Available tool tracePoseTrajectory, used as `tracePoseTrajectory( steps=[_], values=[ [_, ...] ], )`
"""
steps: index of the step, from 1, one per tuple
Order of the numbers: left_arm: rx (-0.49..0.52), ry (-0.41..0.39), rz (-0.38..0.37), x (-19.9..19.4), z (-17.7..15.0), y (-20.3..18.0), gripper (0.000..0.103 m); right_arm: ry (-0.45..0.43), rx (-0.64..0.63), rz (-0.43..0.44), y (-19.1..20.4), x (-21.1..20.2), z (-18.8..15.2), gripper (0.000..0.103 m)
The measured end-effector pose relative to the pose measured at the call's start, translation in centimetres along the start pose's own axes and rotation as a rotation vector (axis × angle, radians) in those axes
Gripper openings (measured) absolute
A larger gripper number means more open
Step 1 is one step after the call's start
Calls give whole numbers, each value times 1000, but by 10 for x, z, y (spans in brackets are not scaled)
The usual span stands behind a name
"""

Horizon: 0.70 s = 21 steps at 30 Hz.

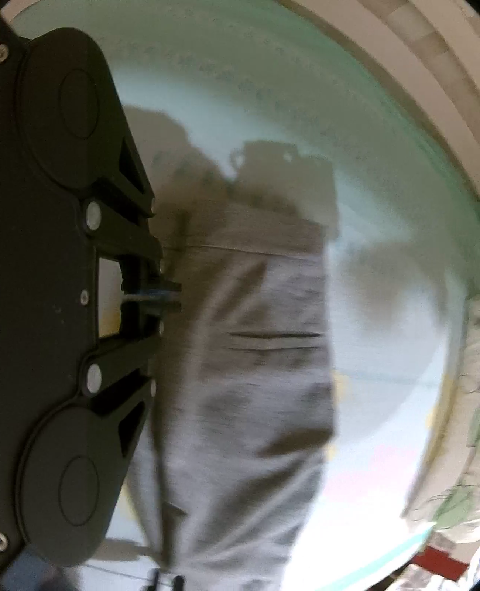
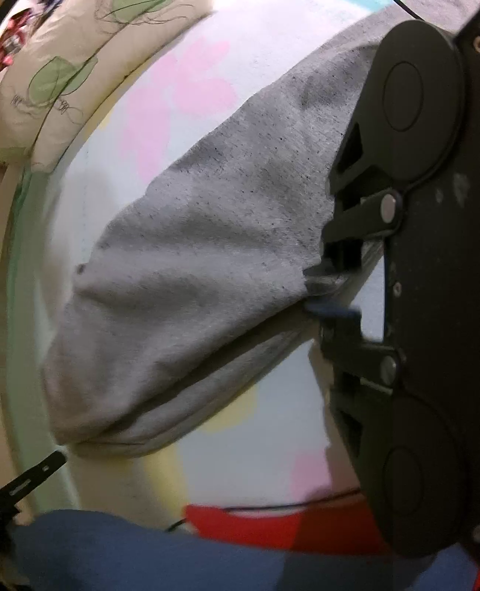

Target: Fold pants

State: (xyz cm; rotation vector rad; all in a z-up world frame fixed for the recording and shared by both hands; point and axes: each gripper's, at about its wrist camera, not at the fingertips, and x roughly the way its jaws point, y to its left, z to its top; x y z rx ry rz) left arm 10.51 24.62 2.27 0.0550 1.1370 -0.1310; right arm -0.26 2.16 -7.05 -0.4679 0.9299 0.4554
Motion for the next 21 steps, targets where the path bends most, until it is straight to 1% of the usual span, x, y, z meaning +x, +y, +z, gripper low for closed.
tracePoseTrajectory(
  steps=[2,4,6,9,11,13,15,18,20,21],
  values=[
    [10,-31,7,-4,10,-4,12,-15,76,8,-12,-10,2,31],
    [28,-42,15,-4,23,-13,12,-29,156,-5,-25,-19,5,31],
    [56,-54,3,-3,35,-25,12,-61,261,-41,-51,-30,6,31],
    [108,-70,-3,-3,49,-47,12,-104,435,-129,-98,-53,-2,31],
    [156,-79,-6,-3,56,-66,13,-136,564,-198,-137,-75,-18,31],
    [204,-90,-5,-1,61,-85,13,-150,683,-266,-171,-96,-38,31],
    [250,-98,-8,2,67,-103,13,-160,817,-360,-210,-124,-67,31],
    [312,-99,-22,7,78,-134,13,-149,967,-529,-252,-158,-110,32],
    [355,-105,-35,8,85,-158,13,-114,1054,-647,-279,-176,-140,33],
    [372,-109,-38,10,88,-170,13,-101,1079,-684,-289,-180,-150,34]
  ],
)
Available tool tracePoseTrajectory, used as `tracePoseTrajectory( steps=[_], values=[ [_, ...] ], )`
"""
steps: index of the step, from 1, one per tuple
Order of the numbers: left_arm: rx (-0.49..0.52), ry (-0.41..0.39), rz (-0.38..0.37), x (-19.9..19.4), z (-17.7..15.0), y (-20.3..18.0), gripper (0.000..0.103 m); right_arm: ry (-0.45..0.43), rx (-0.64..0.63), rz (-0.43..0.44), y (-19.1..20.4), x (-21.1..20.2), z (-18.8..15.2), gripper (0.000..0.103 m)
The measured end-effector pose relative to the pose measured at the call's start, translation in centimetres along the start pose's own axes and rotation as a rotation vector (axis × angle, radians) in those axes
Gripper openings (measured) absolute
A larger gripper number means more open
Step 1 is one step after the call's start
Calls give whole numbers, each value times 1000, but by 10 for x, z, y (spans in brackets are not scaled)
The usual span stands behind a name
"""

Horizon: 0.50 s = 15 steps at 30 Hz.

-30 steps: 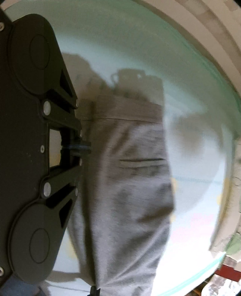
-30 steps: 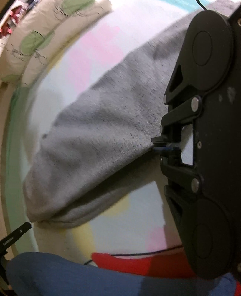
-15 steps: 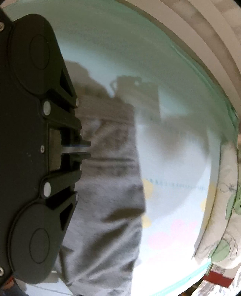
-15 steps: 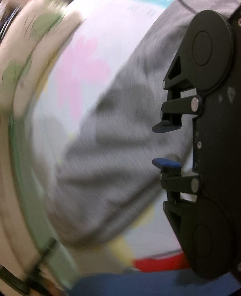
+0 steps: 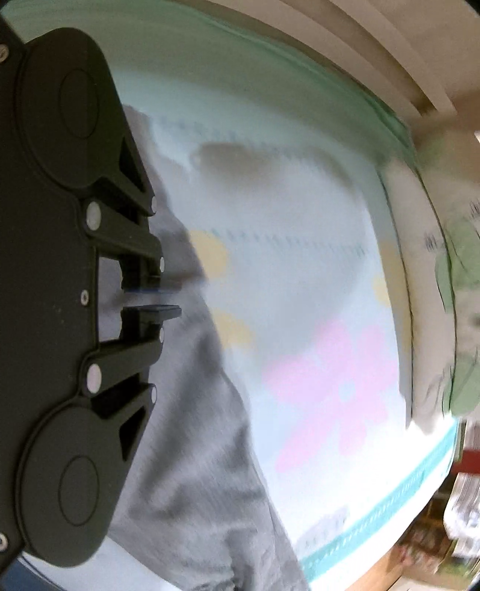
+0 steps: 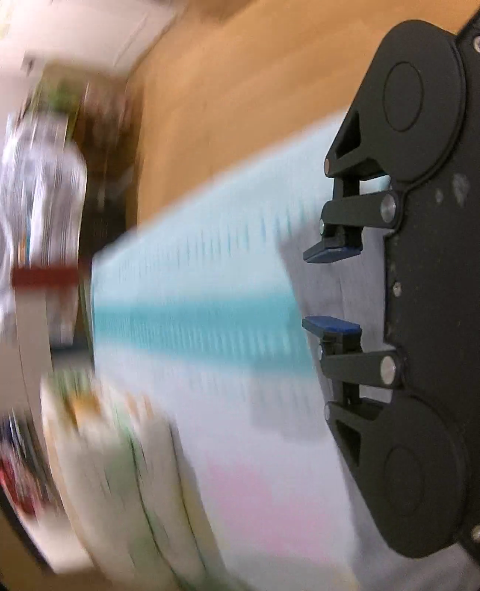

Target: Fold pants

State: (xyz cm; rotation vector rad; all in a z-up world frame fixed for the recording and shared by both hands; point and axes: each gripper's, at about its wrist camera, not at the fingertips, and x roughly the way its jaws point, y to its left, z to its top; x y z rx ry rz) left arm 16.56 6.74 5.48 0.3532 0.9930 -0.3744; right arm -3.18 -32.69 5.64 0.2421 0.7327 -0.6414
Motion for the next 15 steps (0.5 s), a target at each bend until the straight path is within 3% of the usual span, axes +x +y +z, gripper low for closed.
tracePoseTrajectory(
  steps=[3,9,15],
  values=[
    [59,-9,-39,7,22,-34,13,17,61,-72,-37,20,9,37],
    [127,-18,-131,25,48,-108,14,177,108,23,-60,88,0,36],
    [146,42,-255,53,36,-164,15,192,39,40,-58,120,-8,36]
  ],
)
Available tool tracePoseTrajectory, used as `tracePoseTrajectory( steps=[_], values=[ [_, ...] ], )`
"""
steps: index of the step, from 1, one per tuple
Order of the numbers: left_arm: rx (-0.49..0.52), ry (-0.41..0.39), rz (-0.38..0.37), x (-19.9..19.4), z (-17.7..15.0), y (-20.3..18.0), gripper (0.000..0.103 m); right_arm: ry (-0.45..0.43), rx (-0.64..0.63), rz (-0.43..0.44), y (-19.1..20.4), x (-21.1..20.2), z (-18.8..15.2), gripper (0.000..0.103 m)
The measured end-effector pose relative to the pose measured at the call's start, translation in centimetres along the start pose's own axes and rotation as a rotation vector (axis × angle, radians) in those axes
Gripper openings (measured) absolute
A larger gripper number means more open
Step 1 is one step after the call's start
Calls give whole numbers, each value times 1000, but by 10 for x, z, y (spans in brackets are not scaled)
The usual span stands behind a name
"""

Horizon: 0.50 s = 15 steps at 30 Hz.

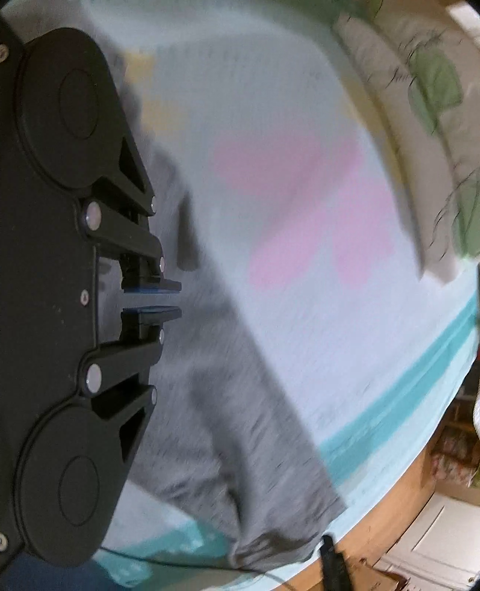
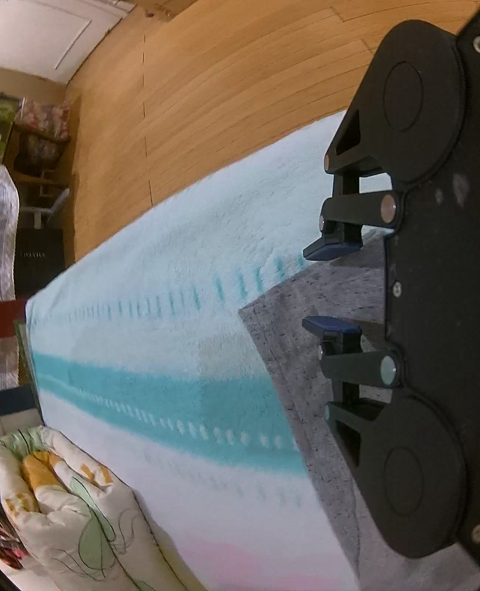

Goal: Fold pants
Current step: 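Open the left tool and withdraw both tools from the pants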

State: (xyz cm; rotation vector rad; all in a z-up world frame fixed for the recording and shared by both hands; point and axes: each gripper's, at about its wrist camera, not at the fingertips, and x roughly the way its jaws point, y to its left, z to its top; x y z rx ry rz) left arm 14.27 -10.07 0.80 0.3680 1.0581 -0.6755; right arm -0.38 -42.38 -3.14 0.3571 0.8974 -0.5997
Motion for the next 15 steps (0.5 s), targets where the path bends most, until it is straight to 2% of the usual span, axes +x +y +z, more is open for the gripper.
tracePoseTrajectory(
  steps=[4,7,9,11,13,15],
  values=[
    [-37,72,-63,30,-16,-12,15,21,-11,48,0,6,5,36],
    [-84,119,-60,51,-30,-11,15,42,-12,102,-5,5,6,36],
    [-129,86,-74,52,-37,-8,14,79,-33,114,-4,14,3,36],
    [-173,78,-86,51,-41,-3,14,88,-64,89,-1,18,1,36],
    [-209,77,-94,51,-43,1,14,85,-77,102,1,22,-2,30],
    [-227,76,-94,49,-45,2,14,68,-83,126,3,19,-4,6]
  ],
)
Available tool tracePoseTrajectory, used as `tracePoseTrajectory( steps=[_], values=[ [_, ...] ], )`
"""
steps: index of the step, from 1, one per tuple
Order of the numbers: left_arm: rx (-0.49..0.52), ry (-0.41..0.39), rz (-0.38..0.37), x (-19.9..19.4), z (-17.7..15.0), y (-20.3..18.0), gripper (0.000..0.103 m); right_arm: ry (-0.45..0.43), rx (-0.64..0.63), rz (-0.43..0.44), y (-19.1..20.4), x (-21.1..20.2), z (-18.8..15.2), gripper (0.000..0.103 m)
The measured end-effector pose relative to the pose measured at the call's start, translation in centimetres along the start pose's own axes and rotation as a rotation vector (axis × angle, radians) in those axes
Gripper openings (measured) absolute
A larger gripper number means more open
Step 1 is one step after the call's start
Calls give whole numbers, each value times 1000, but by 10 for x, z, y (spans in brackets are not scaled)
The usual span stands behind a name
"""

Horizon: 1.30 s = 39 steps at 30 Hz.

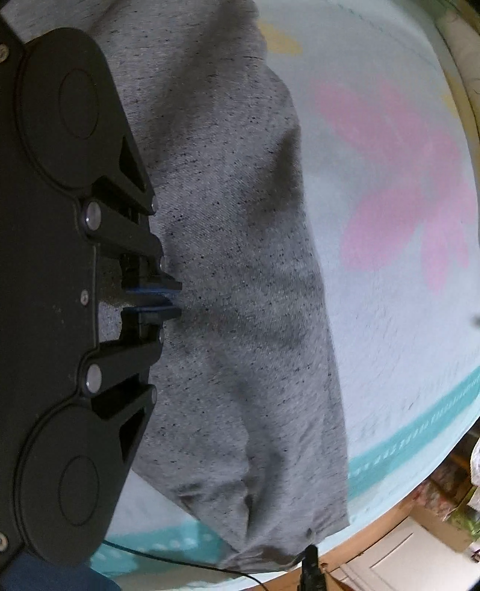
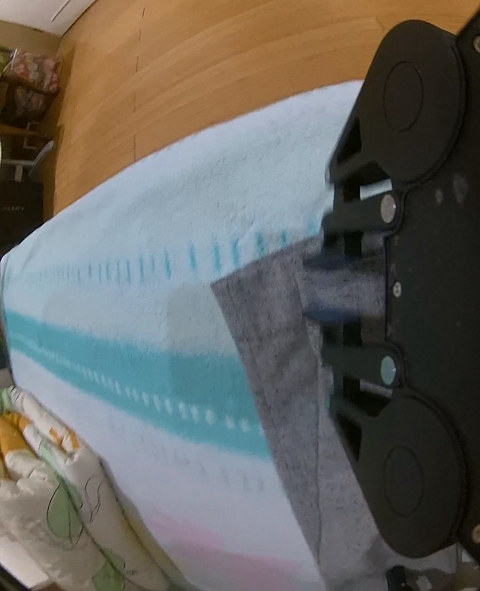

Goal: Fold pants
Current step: 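Open the left tool and withdraw both tools from the pants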

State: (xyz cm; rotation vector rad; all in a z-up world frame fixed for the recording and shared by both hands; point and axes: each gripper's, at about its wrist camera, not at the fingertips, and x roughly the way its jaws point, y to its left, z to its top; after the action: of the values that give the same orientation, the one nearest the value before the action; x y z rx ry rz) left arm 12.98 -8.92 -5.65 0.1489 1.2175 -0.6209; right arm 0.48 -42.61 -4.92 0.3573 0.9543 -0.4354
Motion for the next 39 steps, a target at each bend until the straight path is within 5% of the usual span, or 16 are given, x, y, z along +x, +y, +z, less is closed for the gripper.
tracePoseTrajectory(
  steps=[12,18,23,27,32,39],
  values=[
    [-28,-100,34,-34,-10,-4,14,-184,2,-15,3,-44,26,2],
    [-61,-105,41,-32,-9,-5,17,-202,-23,-54,16,-22,48,2],
    [-82,-48,65,-22,-11,-2,27,-102,-52,-206,19,28,47,3],
    [-81,-58,74,-43,-6,10,28,-166,-82,-349,25,20,42,15],
    [-104,-141,173,-100,11,55,40,-280,-72,-276,51,-36,46,23],
    [-128,-141,368,-143,3,137,45,-266,-191,39,155,-76,29,25]
  ],
)
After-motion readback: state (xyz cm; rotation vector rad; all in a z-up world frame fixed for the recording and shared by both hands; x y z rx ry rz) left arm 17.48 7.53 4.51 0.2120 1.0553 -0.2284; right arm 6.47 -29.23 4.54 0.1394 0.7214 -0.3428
